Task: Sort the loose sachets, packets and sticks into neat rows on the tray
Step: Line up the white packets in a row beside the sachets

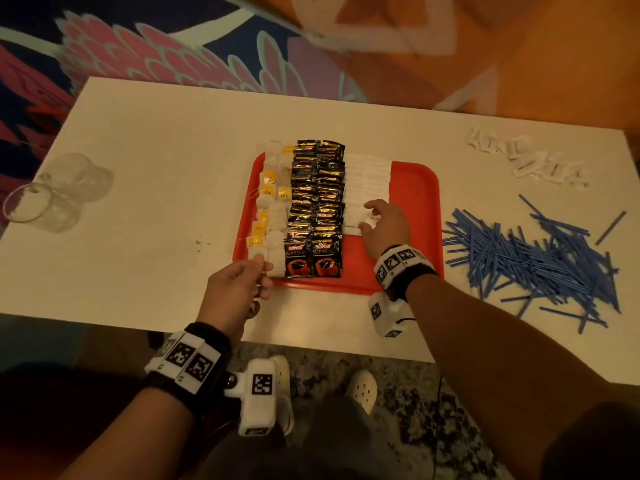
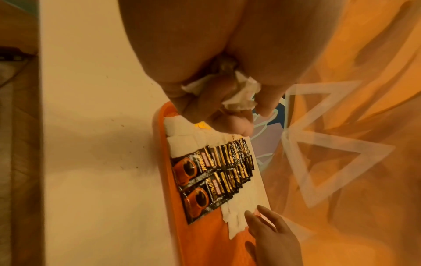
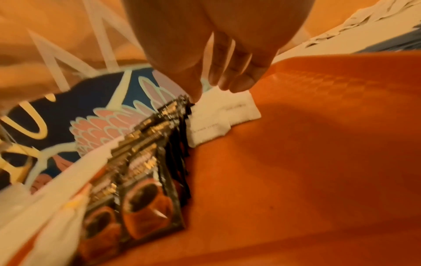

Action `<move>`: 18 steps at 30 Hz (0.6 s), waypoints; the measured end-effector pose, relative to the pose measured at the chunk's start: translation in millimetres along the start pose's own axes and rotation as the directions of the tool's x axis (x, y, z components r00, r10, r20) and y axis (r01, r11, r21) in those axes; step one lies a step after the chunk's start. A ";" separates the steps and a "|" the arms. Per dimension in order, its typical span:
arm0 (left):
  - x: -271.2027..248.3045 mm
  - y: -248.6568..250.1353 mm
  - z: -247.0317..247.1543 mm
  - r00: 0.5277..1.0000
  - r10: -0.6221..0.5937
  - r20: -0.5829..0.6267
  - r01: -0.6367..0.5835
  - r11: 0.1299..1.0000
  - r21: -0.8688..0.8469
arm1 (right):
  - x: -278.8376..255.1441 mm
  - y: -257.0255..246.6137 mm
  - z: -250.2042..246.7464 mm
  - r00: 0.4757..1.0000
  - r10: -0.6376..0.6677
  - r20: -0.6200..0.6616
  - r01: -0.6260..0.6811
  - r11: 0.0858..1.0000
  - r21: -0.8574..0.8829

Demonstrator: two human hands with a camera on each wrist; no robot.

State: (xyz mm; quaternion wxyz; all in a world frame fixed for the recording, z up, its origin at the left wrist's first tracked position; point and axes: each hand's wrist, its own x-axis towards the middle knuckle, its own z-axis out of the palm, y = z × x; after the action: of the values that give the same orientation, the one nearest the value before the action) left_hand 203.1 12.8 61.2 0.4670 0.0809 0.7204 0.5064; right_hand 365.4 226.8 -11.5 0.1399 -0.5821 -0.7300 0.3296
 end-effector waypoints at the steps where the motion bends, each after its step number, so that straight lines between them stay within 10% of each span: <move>1: 0.0 3.5 5.1 1.000 -0.024 0.018 0.025 0.999 -0.030 | -5.2 -4.3 -7.0 1.000 -0.002 -0.011 0.003 0.999 0.054; 18: -35.2 55.8 99.2 0.940 -0.044 0.337 0.032 0.999 0.041 | -125.2 -69.4 -91.9 0.963 -0.011 0.269 -0.105 0.905 0.413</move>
State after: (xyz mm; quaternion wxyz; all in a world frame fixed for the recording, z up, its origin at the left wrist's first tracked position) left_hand 277.4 83.4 121.8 0.5919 0.1606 0.6398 0.4632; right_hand 402.3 130.8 124.0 0.1559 -0.5060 -0.6388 0.5582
